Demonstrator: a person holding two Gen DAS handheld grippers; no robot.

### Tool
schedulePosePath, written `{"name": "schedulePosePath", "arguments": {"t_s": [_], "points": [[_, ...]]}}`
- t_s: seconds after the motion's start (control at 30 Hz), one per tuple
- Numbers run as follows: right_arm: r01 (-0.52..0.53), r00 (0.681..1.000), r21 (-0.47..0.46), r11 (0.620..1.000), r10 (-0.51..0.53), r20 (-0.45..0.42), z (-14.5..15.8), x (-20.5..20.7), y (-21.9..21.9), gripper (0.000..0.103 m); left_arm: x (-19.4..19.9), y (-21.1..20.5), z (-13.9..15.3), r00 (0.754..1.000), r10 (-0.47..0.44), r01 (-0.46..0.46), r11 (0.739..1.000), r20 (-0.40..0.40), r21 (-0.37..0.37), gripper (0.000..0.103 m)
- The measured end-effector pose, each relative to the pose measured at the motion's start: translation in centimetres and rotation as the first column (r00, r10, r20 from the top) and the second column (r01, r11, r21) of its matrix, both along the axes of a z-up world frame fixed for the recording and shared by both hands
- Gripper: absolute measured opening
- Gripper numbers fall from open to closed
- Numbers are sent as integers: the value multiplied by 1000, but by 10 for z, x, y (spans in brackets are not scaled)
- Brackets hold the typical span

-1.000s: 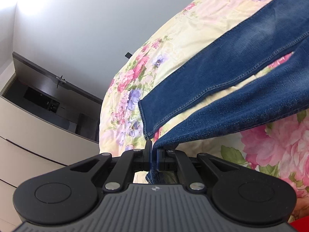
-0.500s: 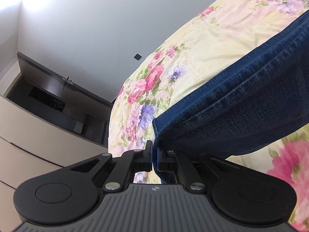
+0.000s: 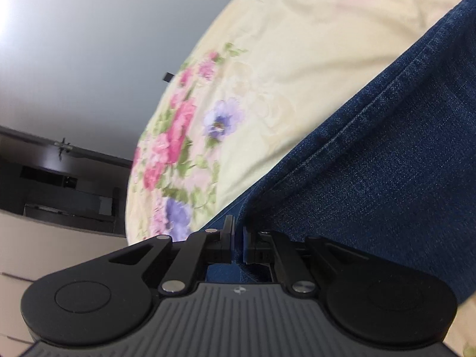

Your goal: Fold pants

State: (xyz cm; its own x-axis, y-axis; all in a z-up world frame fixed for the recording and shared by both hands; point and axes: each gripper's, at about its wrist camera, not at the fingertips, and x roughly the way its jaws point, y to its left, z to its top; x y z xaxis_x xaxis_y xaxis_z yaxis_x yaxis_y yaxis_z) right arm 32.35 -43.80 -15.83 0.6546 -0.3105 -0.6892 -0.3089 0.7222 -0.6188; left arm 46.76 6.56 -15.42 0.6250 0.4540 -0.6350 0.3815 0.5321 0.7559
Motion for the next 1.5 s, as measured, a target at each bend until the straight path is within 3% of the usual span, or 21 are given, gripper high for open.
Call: {"name": "schedulePosePath", "arguments": {"t_s": [0.13, 0.27, 0.37, 0.43, 0.47, 0.5, 0.53, 0.6, 0.67, 0.73, 0.87, 0.93, 1.13, 1.27, 1.33, 1.4, 1.5], "points": [[1, 999, 12, 1000, -1, -35, -32, 19, -5, 5, 14, -3, -32, 999, -25, 26, 999, -25, 32, 7], [4, 999, 37, 999, -2, -37, -44, 23, -7, 6, 20, -3, -58, 998, -46, 48, 997, -40, 54, 14], [17, 999, 31, 999, -16, -34, -45, 21, -4, 8, 20, -3, -66, 999, -50, 50, 997, -5, 61, 21], [31, 999, 13, 999, -30, -26, -43, 19, -1, 11, 17, -2, -60, 996, -49, 44, 997, 71, 68, 53], [38, 999, -11, 999, -38, -16, -42, 20, 2, 14, 16, 2, -52, 992, -47, 41, 997, 120, 58, 89], [54, 999, -39, 998, -54, 2, -40, 19, 4, 27, 13, 7, -40, 986, -45, 42, 999, 158, 26, 103], [83, 996, -66, 994, -81, 32, -36, 19, 4, 43, 12, 11, -30, 983, -37, 39, 999, 179, -5, 103], [139, 988, -54, 989, -135, 72, -23, 17, 3, 51, 6, 20, -7, 980, -18, 25, 999, 197, -34, 103], [198, 975, 18, 980, -199, 96, -5, 12, 1, 51, -3, 28, 20, 981, -7, 24, 996, 196, -87, 103], [233, 964, 83, 969, -241, 110, 9, 3, 6, 51, -14, 41, 47, 983, 33, 2, 982, 179, -190, 100], [240, 962, 174, 955, -258, 90, 19, -24, 30, 51, -58, 64, 79, 992, 53, -5, 922, 113, -388, 87], [237, 964, 195, 952, -256, 77, 16, -36, 44, 52, -84, 68, 79, 996, 13, 26, 901, 87, -432, 86], [213, 975, 192, 958, -221, 22, -1, -65, 80, 52, -144, 69, 34, 992, -123, 125, 907, 31, -401, 86], [247, 967, 196, 949, -254, 11, -4, -76, 85, 52, -152, 65, -5, 990, -137, 140, 950, 31, -278, 86], [257, 965, 188, 948, -262, 4, -2, -79, 85, 54, -150, 67, -16, 990, -138, 139, 964, 22, -229, 72], [265, 963, 175, 948, -269, -3, 0, -82, 83, 57, -149, 70, -15, 991, -132, 136, 966, 32, -220, 26], [275, 961, 143, 951, -277, -9, 0, -86, 79, 58, -149, 82, 12, 990, -104, 129, 942, 95, -309, 16]]}}
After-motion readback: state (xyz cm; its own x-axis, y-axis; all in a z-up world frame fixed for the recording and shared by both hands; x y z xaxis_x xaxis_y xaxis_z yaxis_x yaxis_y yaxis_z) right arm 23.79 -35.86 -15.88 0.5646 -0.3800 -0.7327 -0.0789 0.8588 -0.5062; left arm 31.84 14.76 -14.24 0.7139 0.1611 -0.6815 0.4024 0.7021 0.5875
